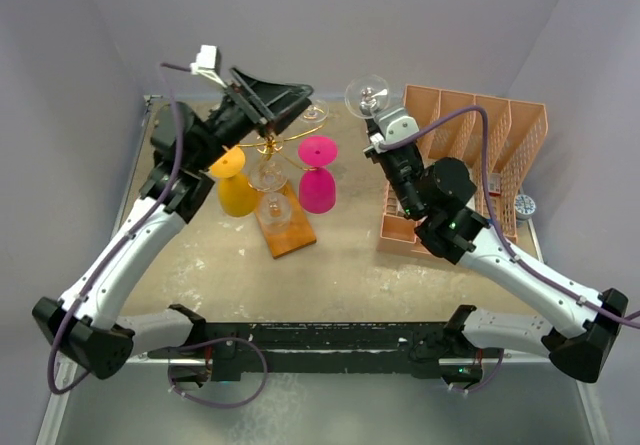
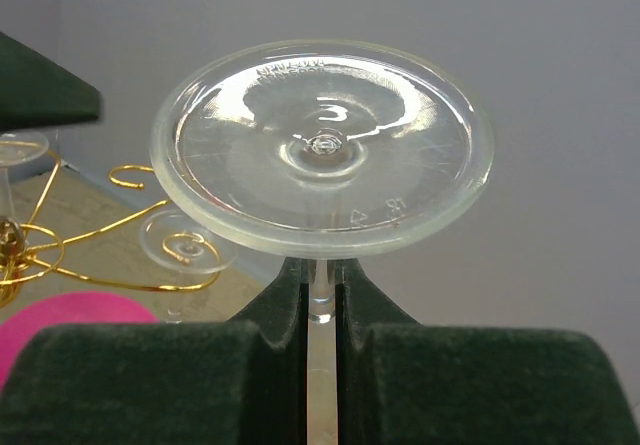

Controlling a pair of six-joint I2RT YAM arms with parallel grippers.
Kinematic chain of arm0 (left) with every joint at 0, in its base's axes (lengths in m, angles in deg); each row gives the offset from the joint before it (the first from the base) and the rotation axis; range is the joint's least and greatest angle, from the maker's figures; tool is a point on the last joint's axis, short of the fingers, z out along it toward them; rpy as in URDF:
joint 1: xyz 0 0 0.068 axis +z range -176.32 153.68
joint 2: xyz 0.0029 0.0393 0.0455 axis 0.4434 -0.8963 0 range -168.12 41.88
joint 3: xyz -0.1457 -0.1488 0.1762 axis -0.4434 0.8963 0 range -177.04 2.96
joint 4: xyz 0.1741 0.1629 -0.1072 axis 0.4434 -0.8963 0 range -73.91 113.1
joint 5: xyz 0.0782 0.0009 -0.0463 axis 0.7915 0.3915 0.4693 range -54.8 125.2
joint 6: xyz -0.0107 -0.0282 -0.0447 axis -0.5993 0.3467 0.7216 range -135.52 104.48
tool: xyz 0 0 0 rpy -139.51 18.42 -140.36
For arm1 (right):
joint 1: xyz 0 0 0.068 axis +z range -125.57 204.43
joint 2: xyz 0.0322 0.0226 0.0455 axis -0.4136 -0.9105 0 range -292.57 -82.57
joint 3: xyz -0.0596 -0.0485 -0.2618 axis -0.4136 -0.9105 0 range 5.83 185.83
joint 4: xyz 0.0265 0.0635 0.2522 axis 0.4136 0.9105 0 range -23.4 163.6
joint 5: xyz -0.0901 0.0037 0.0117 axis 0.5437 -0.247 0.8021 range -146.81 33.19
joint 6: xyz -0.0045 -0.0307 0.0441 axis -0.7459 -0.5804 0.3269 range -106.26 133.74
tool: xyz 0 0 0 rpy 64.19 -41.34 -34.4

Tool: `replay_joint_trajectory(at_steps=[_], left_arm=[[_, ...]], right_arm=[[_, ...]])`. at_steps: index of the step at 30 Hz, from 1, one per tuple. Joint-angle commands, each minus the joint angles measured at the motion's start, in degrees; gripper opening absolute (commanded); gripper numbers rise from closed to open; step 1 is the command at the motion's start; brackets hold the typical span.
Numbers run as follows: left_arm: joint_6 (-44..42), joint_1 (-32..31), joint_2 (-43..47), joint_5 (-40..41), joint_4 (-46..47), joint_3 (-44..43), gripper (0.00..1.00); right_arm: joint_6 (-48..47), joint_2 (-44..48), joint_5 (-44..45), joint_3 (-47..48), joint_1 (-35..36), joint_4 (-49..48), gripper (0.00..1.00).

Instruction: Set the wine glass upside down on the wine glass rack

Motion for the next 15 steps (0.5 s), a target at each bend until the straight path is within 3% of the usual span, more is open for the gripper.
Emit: replay_joint_trajectory(at_steps=[1, 10, 15], left_arm=[[-5.4, -5.6, -4.2, 0.5, 0.5, -6.1, 0.54], [-6.6, -11.3, -7.0, -1.9, 5.4, -6.7, 0.54], [-7.2, -11.7, -7.3, -0.6, 3.5, -7.0, 0.46]], right_arm=[[-1.1, 3.2, -4.2, 0.8, -0.4, 2.0, 0.0], [-0.2, 3.2, -7.1, 1.8, -0.5, 7.4, 0.0], [0.0, 3.5, -8.0, 1.9, -0.5, 8.3, 0.0]])
